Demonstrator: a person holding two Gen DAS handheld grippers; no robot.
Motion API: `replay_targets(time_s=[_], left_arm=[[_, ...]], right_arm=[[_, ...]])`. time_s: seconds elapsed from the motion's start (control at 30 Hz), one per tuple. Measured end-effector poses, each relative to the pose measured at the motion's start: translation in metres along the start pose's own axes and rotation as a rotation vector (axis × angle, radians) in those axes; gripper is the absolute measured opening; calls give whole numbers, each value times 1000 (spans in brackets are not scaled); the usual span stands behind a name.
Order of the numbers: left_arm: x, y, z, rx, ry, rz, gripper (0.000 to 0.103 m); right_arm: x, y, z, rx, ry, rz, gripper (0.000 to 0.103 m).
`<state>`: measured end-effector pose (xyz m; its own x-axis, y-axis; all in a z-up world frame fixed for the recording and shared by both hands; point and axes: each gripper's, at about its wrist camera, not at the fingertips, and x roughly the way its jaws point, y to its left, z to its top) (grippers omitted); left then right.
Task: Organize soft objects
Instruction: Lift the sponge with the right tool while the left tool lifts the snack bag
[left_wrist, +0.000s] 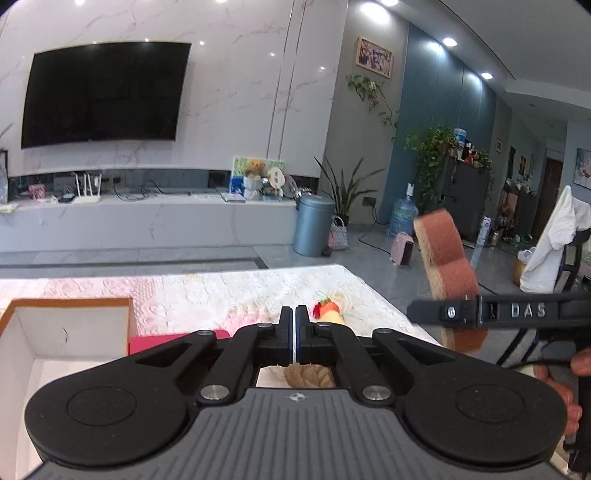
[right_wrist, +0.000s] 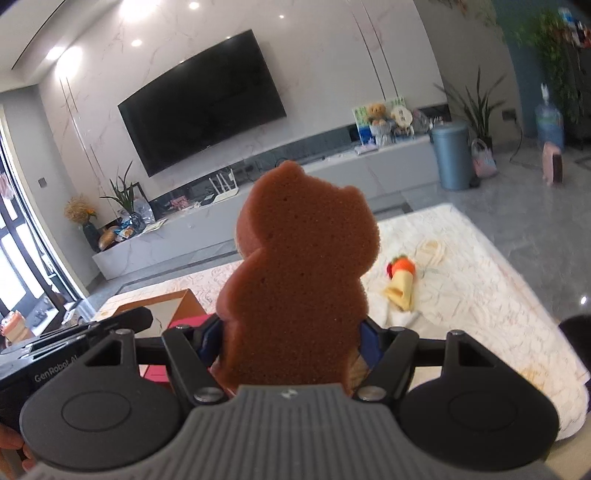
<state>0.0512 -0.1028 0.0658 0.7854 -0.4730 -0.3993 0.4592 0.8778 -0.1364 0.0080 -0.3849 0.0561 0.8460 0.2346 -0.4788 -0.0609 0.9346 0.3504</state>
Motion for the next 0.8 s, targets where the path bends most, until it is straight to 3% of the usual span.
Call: replay_targets(time_s=[0.1, 0.2, 0.27, 0.33, 0.43, 0.47, 0.53, 0.57, 0.8], left_arm=[[24, 1, -17, 58, 160, -81, 10], [63, 2, -41, -3, 310, -26, 13], [92, -2, -56, -16, 442, -53, 15], [111, -8, -72, -46, 521, -22, 39], [138, -14, -88, -69, 629, 51, 64], [146, -17, -92, -74, 656, 65, 66], [158, -24, -91, -74, 670, 69, 83], [164, -26, -90, -79, 679, 73, 86], [164, -21, -85, -240, 769, 193, 87]], right_arm=[[1, 5, -1, 13, 1, -18, 70], [6, 6, -7, 45, 3, -39, 70], [13, 8, -12, 36, 31, -41, 70], [18, 5, -18, 30, 49, -42, 70], [20, 0, -26, 35, 49, -49, 70], [20, -3, -27, 41, 51, -48, 70], [22, -11, -30, 55, 55, -48, 70], [21, -15, -33, 60, 59, -50, 70], [15, -35, -40, 95, 60, -35, 70]])
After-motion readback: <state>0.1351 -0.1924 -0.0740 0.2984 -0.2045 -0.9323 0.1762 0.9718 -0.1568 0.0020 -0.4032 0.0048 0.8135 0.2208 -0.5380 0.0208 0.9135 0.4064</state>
